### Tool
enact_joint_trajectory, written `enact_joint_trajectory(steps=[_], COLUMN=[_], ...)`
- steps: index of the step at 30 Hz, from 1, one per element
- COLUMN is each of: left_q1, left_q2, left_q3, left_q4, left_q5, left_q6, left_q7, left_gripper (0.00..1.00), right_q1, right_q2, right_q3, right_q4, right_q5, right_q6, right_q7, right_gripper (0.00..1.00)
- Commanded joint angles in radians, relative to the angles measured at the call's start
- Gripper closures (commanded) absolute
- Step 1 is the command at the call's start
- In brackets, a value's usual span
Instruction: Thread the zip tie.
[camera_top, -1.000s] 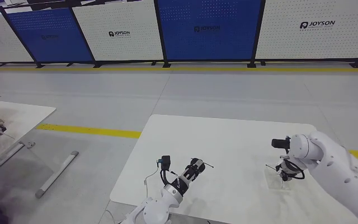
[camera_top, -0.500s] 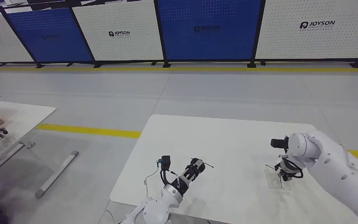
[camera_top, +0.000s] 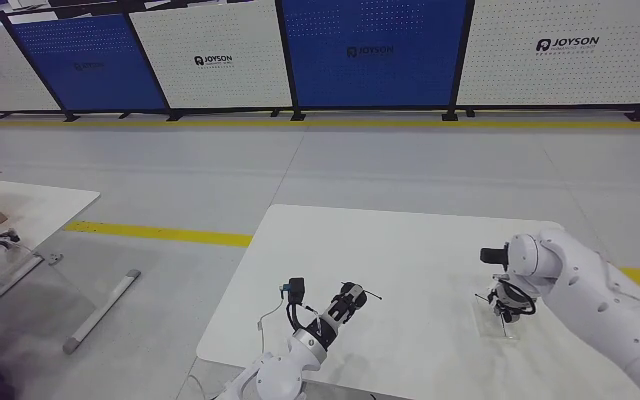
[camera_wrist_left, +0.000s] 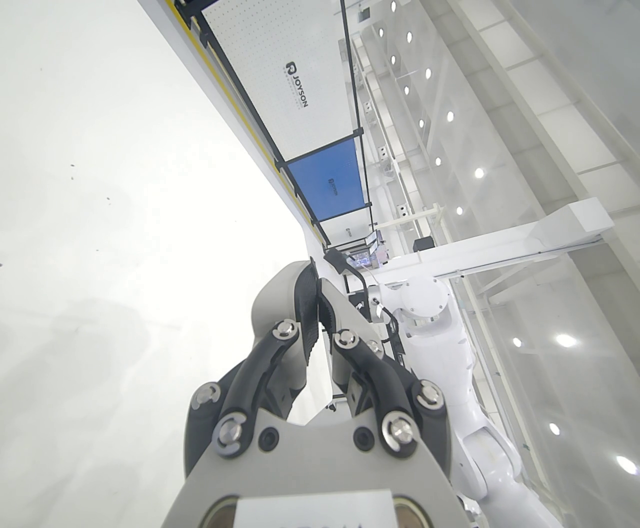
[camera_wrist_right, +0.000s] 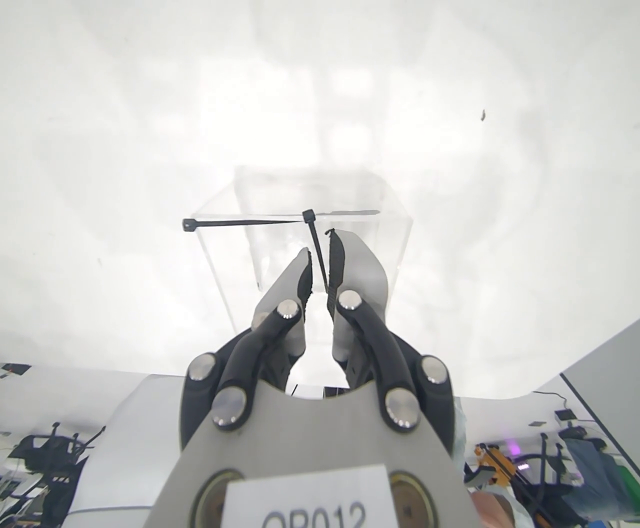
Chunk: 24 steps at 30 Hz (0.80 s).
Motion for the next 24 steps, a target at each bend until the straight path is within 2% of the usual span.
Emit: enact_joint_trajectory(steps=[1, 3, 4, 5, 15, 20, 24], left_q1=[0.000, 0.000, 0.000, 0.000, 0.000, 0.000, 0.000], left_q2=[0.000, 0.000, 0.000, 0.000, 0.000, 0.000, 0.000], left_q3=[0.000, 0.000, 0.000, 0.000, 0.000, 0.000, 0.000], left_q4=[0.000, 0.000, 0.000, 0.000, 0.000, 0.000, 0.000], left_q5=[0.000, 0.000, 0.000, 0.000, 0.000, 0.000, 0.000], left_q6=[0.000, 0.000, 0.000, 0.000, 0.000, 0.000, 0.000], left_q7=[0.000, 0.000, 0.000, 0.000, 0.000, 0.000, 0.000], left_gripper=[1.00, 1.00, 1.00, 1.00, 1.00, 1.00, 1.00], right_q1=[0.007, 0.012, 0.016, 0.019, 0.038, 0.030, 0.000], right_q2=[-0.007, -0.013, -0.018, -0.021, -0.037, -0.020, 0.012], right_q3=[-0.012, -0.023, -0.030, -0.035, -0.059, -0.041, 0.006], right_q4=[0.015, 0.027, 0.036, 0.042, 0.065, 0.029, -0.026], right_q5=[0.005, 0.009, 0.012, 0.015, 0.027, 0.019, 0.014], right_q6=[0.000, 0.000, 0.000, 0.000, 0.000, 0.000, 0.000], right_q7=[0.000, 0.000, 0.000, 0.000, 0.000, 0.000, -0.011], right_gripper=[0.87, 0.89, 0.97, 1.00, 1.00, 1.00, 1.00])
